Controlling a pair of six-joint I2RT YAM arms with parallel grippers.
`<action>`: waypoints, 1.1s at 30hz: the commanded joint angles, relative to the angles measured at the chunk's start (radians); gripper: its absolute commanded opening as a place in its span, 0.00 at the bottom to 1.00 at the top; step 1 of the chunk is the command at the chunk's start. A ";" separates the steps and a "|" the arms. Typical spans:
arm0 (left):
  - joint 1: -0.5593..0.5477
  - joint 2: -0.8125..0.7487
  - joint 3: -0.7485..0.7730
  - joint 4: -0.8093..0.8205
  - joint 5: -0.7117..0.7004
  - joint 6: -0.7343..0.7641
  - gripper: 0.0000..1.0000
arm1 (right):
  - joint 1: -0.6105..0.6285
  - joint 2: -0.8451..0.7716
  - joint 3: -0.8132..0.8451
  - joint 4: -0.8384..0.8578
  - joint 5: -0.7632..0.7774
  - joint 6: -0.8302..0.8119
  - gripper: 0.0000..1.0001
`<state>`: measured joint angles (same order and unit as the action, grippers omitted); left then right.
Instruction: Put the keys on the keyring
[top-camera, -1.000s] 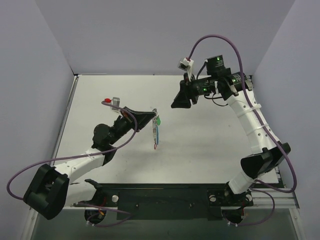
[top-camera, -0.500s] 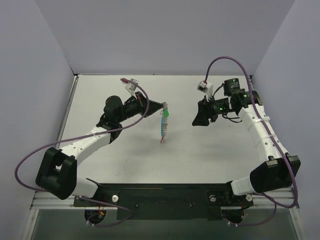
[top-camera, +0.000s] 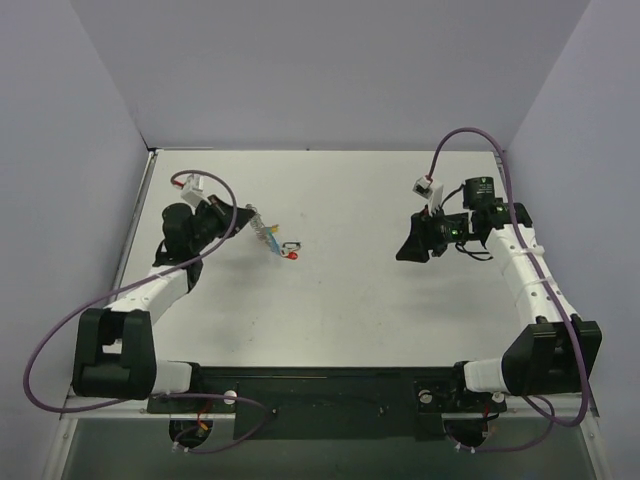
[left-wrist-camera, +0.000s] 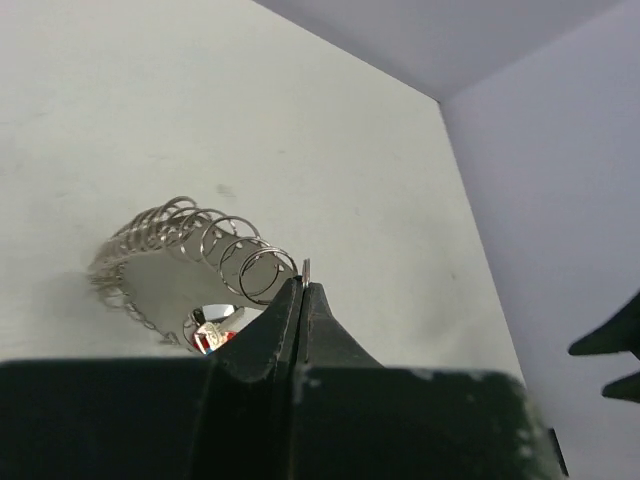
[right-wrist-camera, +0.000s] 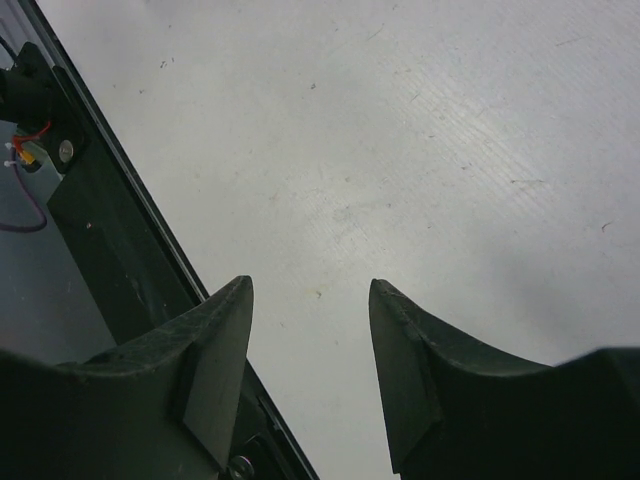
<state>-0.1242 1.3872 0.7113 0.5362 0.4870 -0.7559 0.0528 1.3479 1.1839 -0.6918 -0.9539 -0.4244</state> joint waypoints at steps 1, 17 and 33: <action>0.102 -0.134 -0.119 -0.059 -0.120 0.012 0.00 | -0.014 -0.021 -0.030 0.035 -0.060 -0.016 0.46; 0.195 -0.502 -0.300 -0.430 -0.419 0.018 0.00 | -0.018 0.010 -0.064 0.034 -0.062 -0.042 0.46; 0.195 -0.605 -0.179 -0.648 -0.495 0.052 0.50 | -0.030 -0.012 -0.086 0.026 -0.025 -0.057 0.46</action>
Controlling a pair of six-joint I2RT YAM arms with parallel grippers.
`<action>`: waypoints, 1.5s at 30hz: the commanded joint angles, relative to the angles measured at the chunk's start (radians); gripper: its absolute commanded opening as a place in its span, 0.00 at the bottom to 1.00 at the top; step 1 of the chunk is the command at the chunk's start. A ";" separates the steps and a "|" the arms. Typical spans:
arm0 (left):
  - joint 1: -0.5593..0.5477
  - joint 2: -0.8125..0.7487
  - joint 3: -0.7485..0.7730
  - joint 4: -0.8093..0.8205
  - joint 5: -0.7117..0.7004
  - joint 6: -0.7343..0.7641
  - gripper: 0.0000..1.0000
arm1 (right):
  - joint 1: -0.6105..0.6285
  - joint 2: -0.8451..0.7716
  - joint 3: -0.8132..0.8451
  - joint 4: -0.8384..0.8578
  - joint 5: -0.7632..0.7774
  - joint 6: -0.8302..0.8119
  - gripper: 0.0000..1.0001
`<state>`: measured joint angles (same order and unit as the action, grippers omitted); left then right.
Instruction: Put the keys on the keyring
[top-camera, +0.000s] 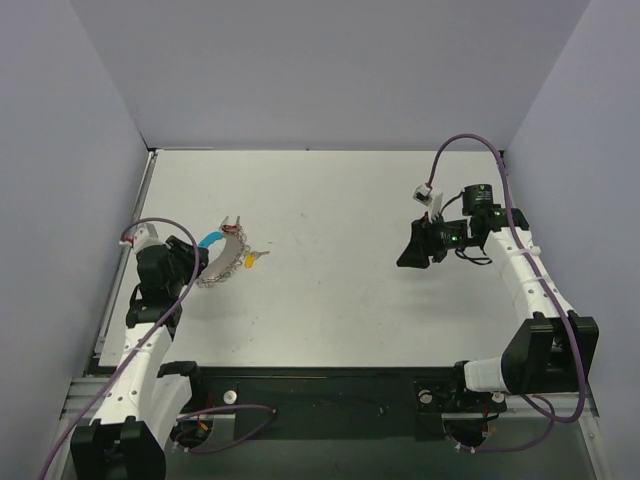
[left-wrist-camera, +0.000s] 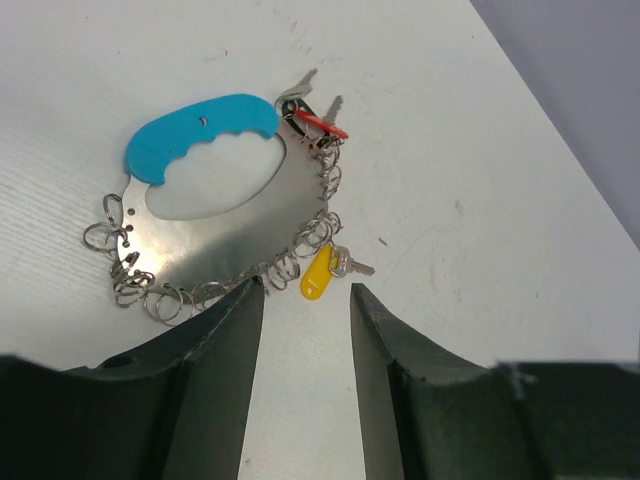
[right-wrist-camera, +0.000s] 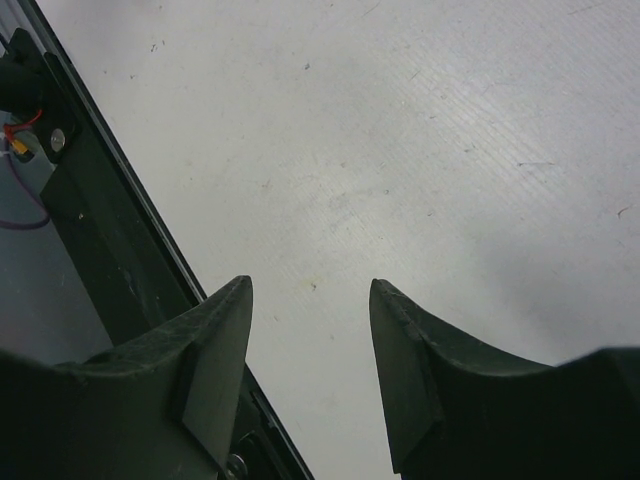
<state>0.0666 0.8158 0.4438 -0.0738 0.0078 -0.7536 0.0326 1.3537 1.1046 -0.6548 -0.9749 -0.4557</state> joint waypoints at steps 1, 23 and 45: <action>0.004 -0.035 0.091 -0.037 -0.008 0.066 0.55 | -0.013 -0.024 -0.006 -0.011 0.002 -0.028 0.46; 0.004 0.172 0.515 -0.273 0.402 0.348 0.84 | -0.471 -0.212 0.106 -0.062 0.281 0.121 0.53; -0.014 0.046 0.552 -0.310 0.337 0.393 0.85 | -0.493 -0.393 0.057 0.127 0.421 0.433 0.85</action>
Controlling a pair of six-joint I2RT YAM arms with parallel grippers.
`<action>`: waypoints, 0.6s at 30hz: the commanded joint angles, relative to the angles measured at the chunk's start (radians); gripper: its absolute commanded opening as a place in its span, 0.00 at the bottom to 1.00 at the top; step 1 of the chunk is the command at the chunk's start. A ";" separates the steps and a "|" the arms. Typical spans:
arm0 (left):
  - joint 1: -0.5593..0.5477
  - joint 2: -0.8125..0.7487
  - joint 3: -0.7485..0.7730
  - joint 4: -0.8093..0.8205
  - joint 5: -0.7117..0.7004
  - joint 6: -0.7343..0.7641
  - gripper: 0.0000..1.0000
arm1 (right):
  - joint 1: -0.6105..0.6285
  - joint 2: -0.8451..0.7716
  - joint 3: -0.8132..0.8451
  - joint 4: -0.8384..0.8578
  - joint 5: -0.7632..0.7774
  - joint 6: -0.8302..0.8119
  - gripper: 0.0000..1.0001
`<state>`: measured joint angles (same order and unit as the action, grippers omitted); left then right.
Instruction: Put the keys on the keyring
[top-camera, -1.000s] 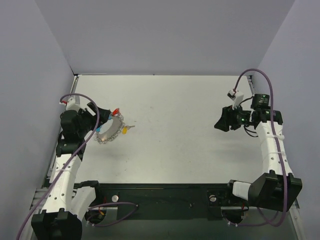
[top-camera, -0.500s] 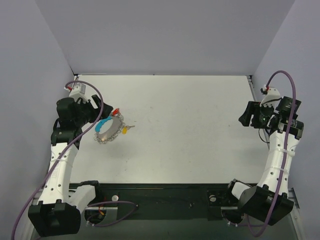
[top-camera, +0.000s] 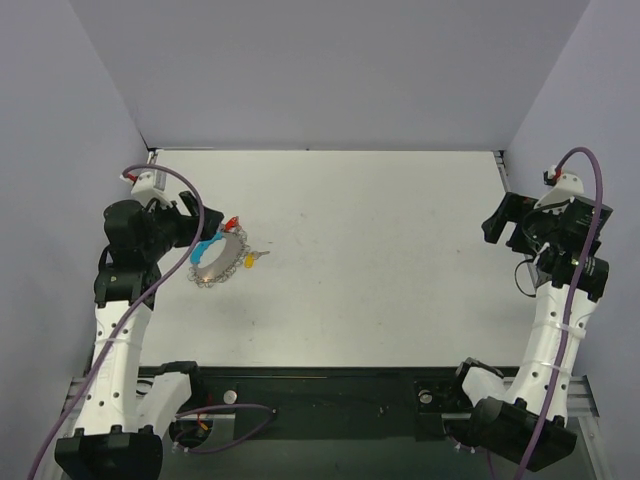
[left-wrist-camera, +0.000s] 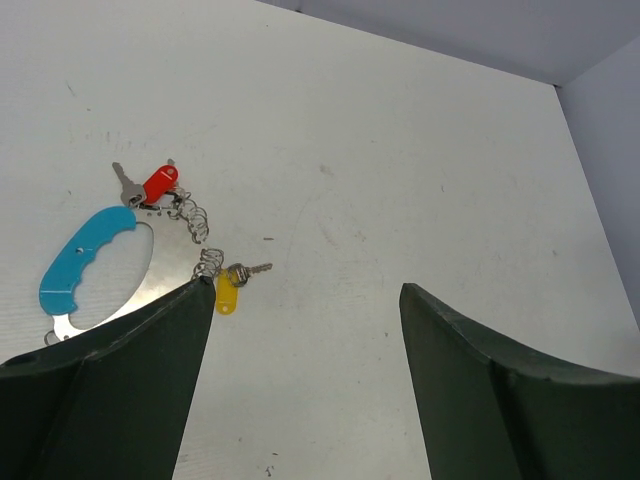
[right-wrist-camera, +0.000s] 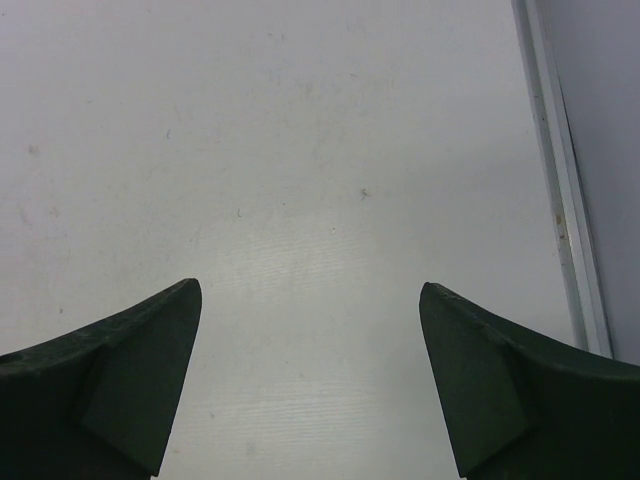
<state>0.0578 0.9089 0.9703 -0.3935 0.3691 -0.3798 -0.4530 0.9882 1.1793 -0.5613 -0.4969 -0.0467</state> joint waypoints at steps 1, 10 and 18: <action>-0.006 -0.059 0.019 0.015 -0.024 0.018 0.85 | -0.007 -0.031 -0.029 0.040 -0.064 0.034 0.85; -0.007 -0.113 -0.013 0.010 -0.010 0.015 0.85 | -0.007 -0.069 -0.075 0.052 -0.054 0.044 0.86; -0.029 -0.102 -0.031 0.045 0.008 0.016 0.85 | -0.006 -0.114 -0.104 0.067 -0.006 0.065 0.86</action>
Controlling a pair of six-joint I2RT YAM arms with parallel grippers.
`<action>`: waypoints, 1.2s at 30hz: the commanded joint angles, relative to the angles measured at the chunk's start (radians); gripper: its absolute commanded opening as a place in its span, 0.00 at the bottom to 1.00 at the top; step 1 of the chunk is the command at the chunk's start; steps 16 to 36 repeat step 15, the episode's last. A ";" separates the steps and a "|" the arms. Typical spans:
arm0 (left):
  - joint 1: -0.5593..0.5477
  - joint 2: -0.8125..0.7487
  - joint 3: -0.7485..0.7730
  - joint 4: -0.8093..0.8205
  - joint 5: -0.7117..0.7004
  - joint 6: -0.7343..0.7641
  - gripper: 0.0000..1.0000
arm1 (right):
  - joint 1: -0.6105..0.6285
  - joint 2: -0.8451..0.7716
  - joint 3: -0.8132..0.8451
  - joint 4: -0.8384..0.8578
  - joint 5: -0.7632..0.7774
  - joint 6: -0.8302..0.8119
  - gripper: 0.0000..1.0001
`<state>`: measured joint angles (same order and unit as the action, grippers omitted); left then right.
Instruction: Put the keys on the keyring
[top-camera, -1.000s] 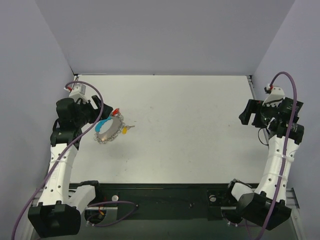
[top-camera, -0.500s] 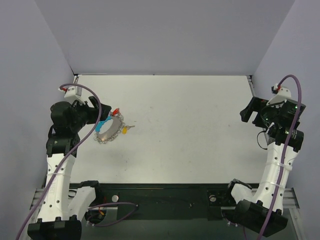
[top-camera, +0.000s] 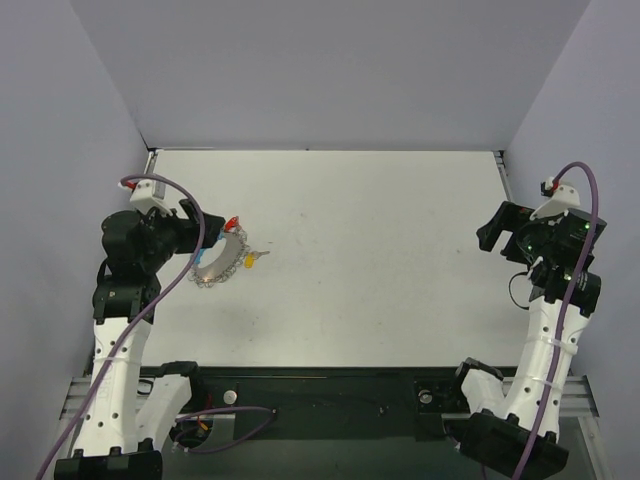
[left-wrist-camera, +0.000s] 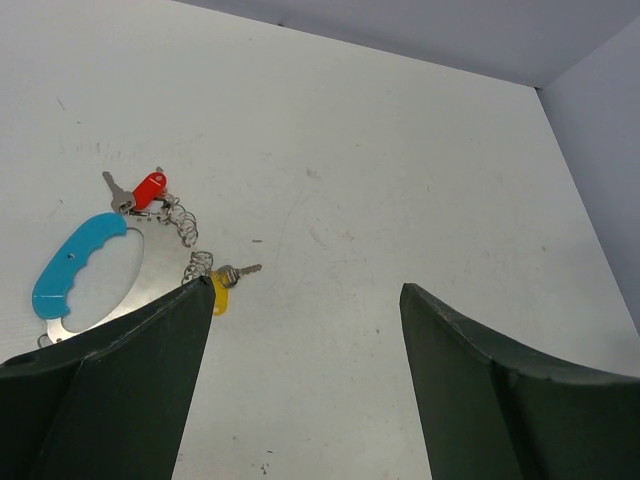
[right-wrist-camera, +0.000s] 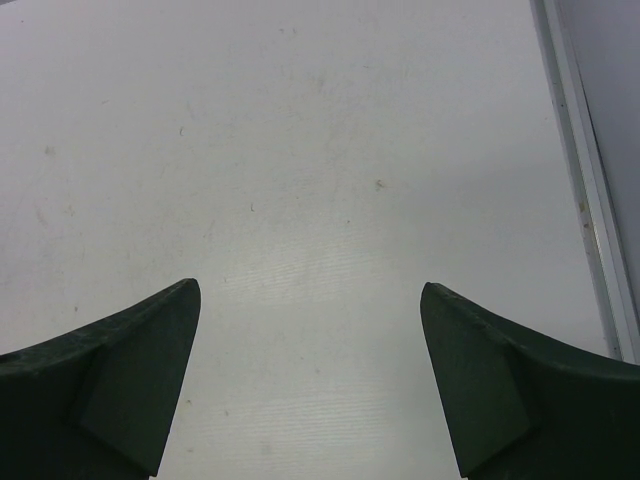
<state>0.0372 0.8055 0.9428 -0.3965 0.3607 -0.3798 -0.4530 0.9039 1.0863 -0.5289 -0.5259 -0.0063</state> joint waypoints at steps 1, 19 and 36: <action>-0.008 0.003 -0.010 0.054 0.017 0.010 0.85 | -0.007 -0.039 -0.012 0.032 0.024 0.023 0.86; -0.028 -0.002 -0.035 0.088 0.030 0.016 0.85 | -0.006 -0.100 -0.023 0.014 0.038 0.030 0.87; -0.028 -0.002 -0.035 0.088 0.030 0.016 0.85 | -0.006 -0.100 -0.023 0.014 0.038 0.030 0.87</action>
